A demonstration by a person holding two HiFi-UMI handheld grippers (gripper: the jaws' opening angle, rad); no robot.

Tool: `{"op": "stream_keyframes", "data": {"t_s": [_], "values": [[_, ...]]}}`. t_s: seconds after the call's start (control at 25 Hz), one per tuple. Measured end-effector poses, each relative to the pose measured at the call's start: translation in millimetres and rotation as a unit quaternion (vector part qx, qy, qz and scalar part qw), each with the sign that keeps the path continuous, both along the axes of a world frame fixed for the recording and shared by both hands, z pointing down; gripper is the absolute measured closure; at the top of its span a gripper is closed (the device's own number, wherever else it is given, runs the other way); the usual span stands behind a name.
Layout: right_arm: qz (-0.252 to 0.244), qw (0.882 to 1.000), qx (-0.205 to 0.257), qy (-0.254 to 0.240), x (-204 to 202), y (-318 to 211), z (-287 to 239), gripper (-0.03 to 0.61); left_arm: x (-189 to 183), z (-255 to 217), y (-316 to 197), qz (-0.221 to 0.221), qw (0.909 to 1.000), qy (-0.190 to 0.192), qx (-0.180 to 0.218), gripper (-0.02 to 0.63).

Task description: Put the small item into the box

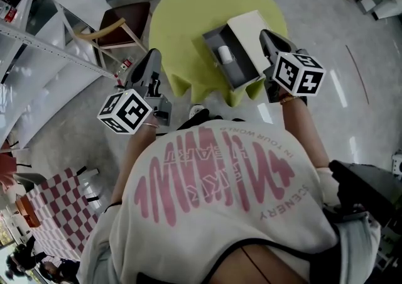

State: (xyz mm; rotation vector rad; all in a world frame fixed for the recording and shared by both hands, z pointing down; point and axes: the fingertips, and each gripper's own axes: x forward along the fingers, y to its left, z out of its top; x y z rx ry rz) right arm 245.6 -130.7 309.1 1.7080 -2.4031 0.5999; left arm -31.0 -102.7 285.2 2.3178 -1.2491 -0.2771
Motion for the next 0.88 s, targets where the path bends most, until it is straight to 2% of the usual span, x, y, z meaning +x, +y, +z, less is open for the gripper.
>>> {"op": "stream_keyframes", "data": {"t_s": [0.28,0.52,0.88], "values": [[0.010,1.000,0.002,0.007,7,5,-3,0.572,0,-4,0,0.004,1.0000,0.000,0.006,0.606],[0.013,1.000,-0.005,0.006,24,-7,4,0.572,15,1,-12,0.007,1.0000,-0.004,-0.002,0.606],[0.012,1.000,-0.010,0.016,6,16,8,0.572,-4,0,9,0.009,0.9999,-0.003,0.003,0.606]]}}
